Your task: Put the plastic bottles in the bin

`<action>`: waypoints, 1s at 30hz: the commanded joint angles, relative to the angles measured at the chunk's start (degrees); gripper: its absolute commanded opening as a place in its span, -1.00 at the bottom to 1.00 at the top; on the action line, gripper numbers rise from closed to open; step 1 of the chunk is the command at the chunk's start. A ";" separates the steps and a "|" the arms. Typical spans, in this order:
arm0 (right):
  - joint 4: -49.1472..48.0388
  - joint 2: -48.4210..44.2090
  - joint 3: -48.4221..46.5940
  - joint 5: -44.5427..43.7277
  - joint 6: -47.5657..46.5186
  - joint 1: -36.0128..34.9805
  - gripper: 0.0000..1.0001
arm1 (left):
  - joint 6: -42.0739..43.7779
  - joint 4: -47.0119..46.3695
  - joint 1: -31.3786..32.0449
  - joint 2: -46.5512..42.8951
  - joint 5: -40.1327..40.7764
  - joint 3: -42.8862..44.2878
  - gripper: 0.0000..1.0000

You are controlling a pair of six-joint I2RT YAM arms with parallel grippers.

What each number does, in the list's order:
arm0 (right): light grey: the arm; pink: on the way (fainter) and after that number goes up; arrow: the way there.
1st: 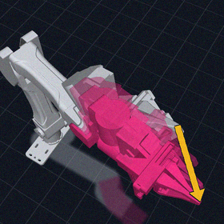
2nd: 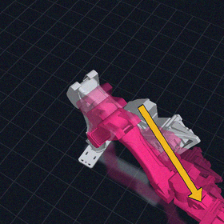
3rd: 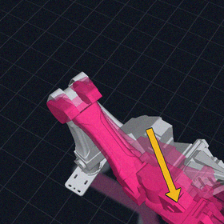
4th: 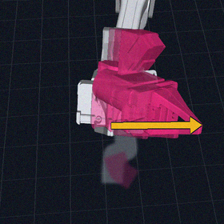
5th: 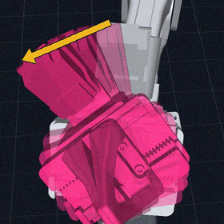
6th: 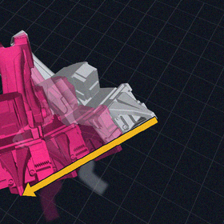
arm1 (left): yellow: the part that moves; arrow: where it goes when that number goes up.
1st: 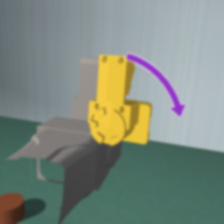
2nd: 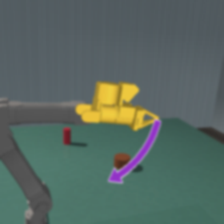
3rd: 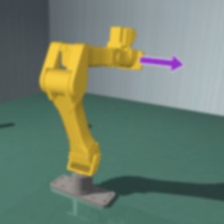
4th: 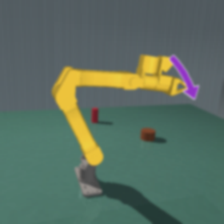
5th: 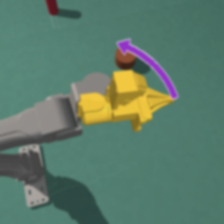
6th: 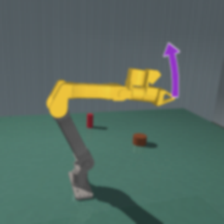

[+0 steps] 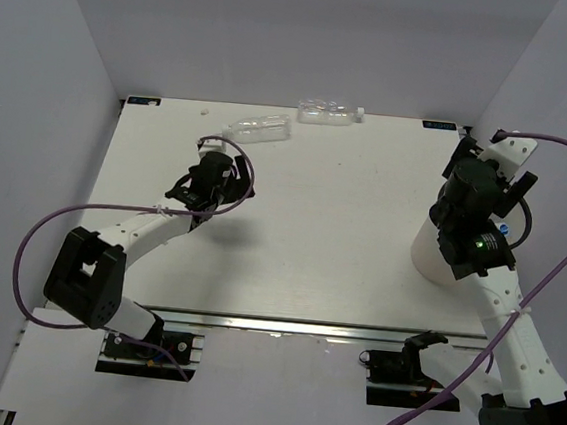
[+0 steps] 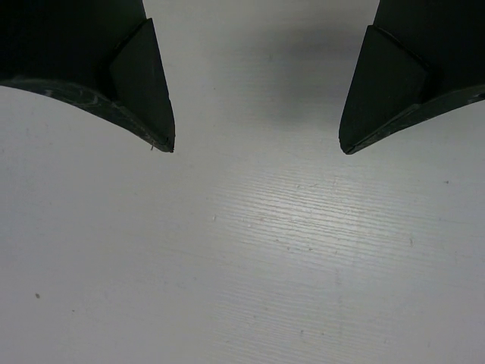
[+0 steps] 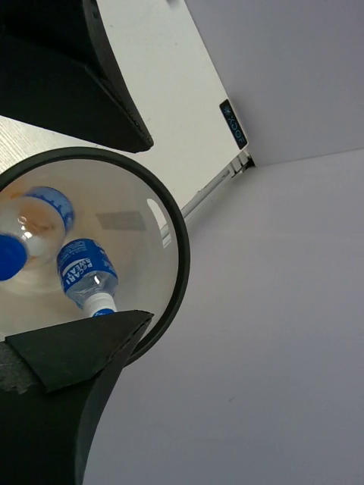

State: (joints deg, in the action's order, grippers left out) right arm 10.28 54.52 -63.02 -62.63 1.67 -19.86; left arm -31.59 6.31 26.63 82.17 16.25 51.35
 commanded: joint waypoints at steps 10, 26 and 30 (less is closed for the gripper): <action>-9.67 2.42 -5.18 41.68 -6.41 0.17 0.79 | -19.44 -2.86 -6.41 13.69 -1.58 14.29 0.96; -21.53 6.73 -0.79 52.10 -7.82 0.17 0.79 | -36.34 -5.52 -8.97 48.59 2.21 50.50 0.96; -23.20 7.09 -0.08 48.92 -9.05 0.17 0.79 | -39.59 -0.87 -9.05 53.43 3.43 57.36 0.96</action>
State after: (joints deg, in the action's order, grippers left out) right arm -7.46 62.08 -63.81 -11.42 -5.32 -19.84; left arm -67.18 2.74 18.06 135.09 17.69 104.42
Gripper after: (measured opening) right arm 0.894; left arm 0.983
